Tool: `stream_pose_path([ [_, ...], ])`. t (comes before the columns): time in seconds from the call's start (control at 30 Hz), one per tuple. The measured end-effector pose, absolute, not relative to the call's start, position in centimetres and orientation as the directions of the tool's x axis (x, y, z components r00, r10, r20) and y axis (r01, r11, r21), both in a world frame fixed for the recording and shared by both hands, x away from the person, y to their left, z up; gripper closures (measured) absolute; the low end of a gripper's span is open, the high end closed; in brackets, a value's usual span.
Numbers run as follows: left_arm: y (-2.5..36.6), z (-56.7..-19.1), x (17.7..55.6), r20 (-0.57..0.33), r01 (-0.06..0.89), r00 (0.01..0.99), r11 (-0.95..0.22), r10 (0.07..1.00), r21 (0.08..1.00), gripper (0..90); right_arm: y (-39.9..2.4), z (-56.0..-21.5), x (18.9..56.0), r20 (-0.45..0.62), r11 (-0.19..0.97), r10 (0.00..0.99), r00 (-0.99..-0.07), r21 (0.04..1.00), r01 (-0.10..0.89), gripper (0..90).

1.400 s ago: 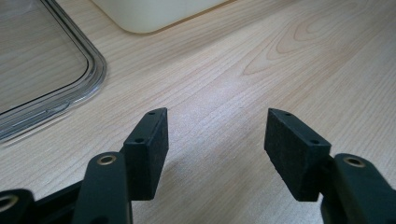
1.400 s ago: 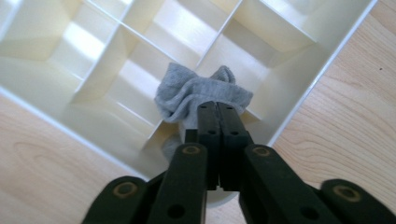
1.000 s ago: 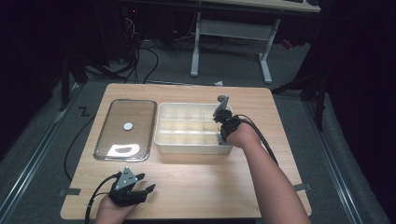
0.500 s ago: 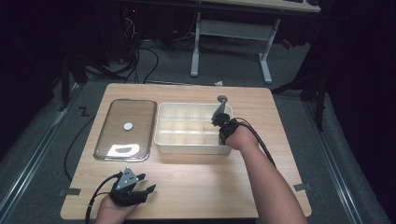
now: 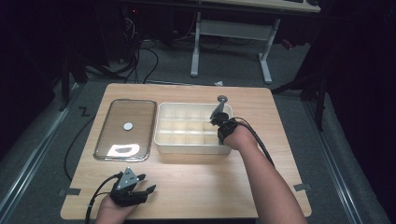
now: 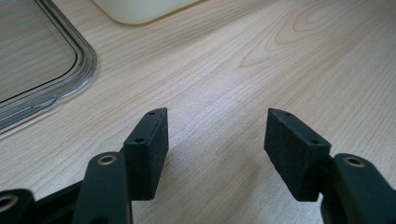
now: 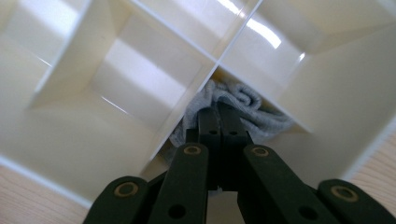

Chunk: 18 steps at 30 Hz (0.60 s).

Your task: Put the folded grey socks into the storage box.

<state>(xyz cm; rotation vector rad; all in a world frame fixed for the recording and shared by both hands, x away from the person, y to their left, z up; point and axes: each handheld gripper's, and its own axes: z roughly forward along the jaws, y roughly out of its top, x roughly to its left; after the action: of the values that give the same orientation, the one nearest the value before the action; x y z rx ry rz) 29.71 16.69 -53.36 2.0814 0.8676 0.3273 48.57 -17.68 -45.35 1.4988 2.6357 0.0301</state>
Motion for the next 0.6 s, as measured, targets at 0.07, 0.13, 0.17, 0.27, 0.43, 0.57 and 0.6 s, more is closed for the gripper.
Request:
stream_pose_path([
  [0.07,16.7,-53.4,29.7,-0.072,0.464,0.728,-0.413,0.682,0.783,40.5,-17.4,-46.1,48.7,-0.09,0.517,0.855,-0.511,0.05,0.855,90.0],
  [0.13,16.7,-53.4,29.7,-0.072,0.466,0.729,-0.416,0.681,0.781,40.5,-17.2,-46.5,48.8,-0.102,0.517,0.853,-0.512,0.028,0.856,90.0],
  [0.17,16.6,-53.4,29.7,-0.072,0.466,0.729,-0.415,0.681,0.782,40.6,-17.1,-46.7,49.0,-0.098,0.511,0.856,-0.507,0.02,0.859,90.0],
  [0.27,16.6,-53.4,29.7,-0.069,0.464,0.731,-0.42,0.679,0.78,40.5,-17.2,-46.7,49.2,-0.09,0.517,0.853,-0.514,0.012,0.856,90.0],
  [0.43,16.7,-53.4,29.7,-0.078,0.469,0.727,-0.41,0.682,0.782,40.5,-18.2,-44.9,48.9,-0.056,0.512,0.859,-0.509,0.057,0.857,88.0],
  [0.57,16.6,-53.4,29.7,-0.073,0.469,0.729,-0.419,0.68,0.777,40.5,-19.9,-43.0,49.1,-0.04,0.464,0.885,-0.463,0.144,0.874,90.0],
  [0.6,16.6,-53.4,29.7,-0.07,0.468,0.731,-0.424,0.679,0.775,40.5,-19.9,-43.4,49.2,-0.047,0.45,0.893,-0.448,0.126,0.884,90.0],
])
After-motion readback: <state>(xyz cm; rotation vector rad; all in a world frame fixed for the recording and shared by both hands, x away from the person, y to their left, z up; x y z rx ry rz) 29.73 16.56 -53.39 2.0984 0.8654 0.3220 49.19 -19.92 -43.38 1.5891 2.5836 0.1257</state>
